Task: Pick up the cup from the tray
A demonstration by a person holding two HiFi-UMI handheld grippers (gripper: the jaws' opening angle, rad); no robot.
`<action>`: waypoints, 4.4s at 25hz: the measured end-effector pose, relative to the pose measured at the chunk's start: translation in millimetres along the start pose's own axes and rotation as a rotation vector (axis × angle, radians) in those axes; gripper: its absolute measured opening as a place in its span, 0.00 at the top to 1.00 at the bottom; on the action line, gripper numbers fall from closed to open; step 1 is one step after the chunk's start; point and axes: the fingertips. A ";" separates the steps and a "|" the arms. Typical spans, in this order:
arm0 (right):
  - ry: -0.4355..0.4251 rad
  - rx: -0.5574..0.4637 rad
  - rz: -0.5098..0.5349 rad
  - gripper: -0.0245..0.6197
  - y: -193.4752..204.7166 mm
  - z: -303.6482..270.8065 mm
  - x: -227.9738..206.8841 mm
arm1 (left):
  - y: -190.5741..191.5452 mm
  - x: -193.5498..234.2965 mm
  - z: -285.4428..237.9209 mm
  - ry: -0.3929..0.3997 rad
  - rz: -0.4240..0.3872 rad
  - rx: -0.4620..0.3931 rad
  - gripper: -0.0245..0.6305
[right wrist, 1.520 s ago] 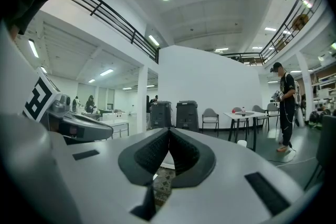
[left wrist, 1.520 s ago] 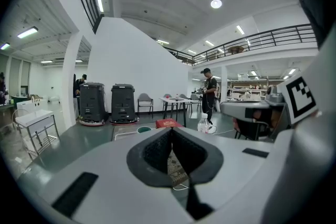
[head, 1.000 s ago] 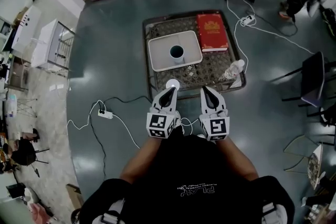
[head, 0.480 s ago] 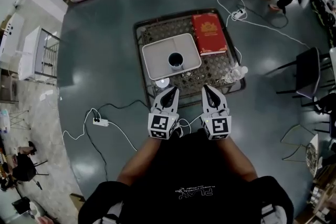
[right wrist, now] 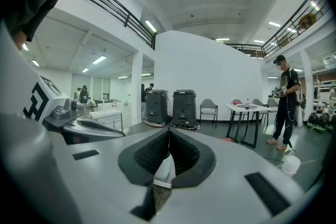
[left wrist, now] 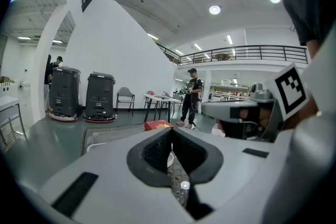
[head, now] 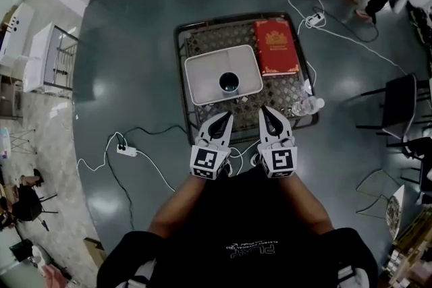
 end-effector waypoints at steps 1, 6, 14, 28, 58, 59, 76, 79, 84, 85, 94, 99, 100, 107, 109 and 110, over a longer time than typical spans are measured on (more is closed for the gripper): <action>-0.012 0.000 0.000 0.95 0.2 -3.9 -1.6 | 0.5 -1.3 -3.6 0.002 -0.002 -0.010 0.95; -0.043 0.012 0.000 0.95 4.4 -19.5 -9.7 | 11.8 3.3 -21.6 -0.060 -0.007 -0.008 0.95; -0.064 0.037 -0.012 0.95 18.3 -30.6 -16.3 | 44.0 24.7 -45.9 -0.151 -0.072 0.017 0.95; -0.051 0.035 -0.034 0.95 21.3 -34.2 -18.3 | 82.8 58.1 -84.1 -0.262 0.001 0.036 0.37; -0.023 0.083 -0.061 0.95 36.8 -27.7 -26.1 | 121.1 108.5 -163.8 -0.282 -0.075 0.111 0.36; -0.021 0.086 -0.064 0.95 37.6 -27.5 -26.6 | 120.6 108.5 -164.8 -0.279 -0.080 0.113 0.36; -0.035 0.059 -0.075 0.95 34.3 -36.2 -30.8 | 56.7 90.1 -122.0 -0.248 -0.102 0.023 0.37; -0.049 0.046 -0.071 0.95 34.0 -37.2 -28.8 | 35.5 80.4 -109.2 -0.245 -0.103 -0.005 0.37; -0.074 0.053 -0.053 0.95 37.2 -40.3 -27.6 | 5.9 66.6 -91.9 -0.230 -0.109 -0.023 0.37; -0.077 0.052 -0.050 0.95 37.4 -41.2 -27.7 | 2.0 64.2 -88.9 -0.229 -0.113 -0.025 0.37; -0.123 -0.003 -0.005 0.95 16.5 -50.7 -23.6 | -27.3 52.4 -54.8 -0.257 -0.123 -0.035 0.37; -0.139 -0.048 0.025 0.95 -1.6 -46.6 -19.2 | -45.3 43.1 -36.9 -0.290 -0.111 -0.064 0.37; -0.132 -0.049 0.041 0.95 -4.5 -45.0 -19.5 | -48.0 41.6 -33.6 -0.293 -0.112 -0.068 0.37; -0.118 -0.078 0.086 0.95 -23.6 -38.1 -18.3 | -52.4 39.1 -21.3 -0.318 -0.104 -0.088 0.37; -0.116 -0.086 0.083 0.95 -26.2 -36.1 -18.9 | -53.1 37.8 -19.6 -0.318 -0.105 -0.091 0.37; -0.116 -0.091 0.075 0.95 -26.1 -35.1 -19.1 | -54.0 37.3 -18.8 -0.317 -0.105 -0.093 0.37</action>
Point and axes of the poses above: the fingertips, and each gripper's own axes: z backward along the fingers, x to its left, y out of its underside, and after that the axes turned 2 degrees about y, right-handed
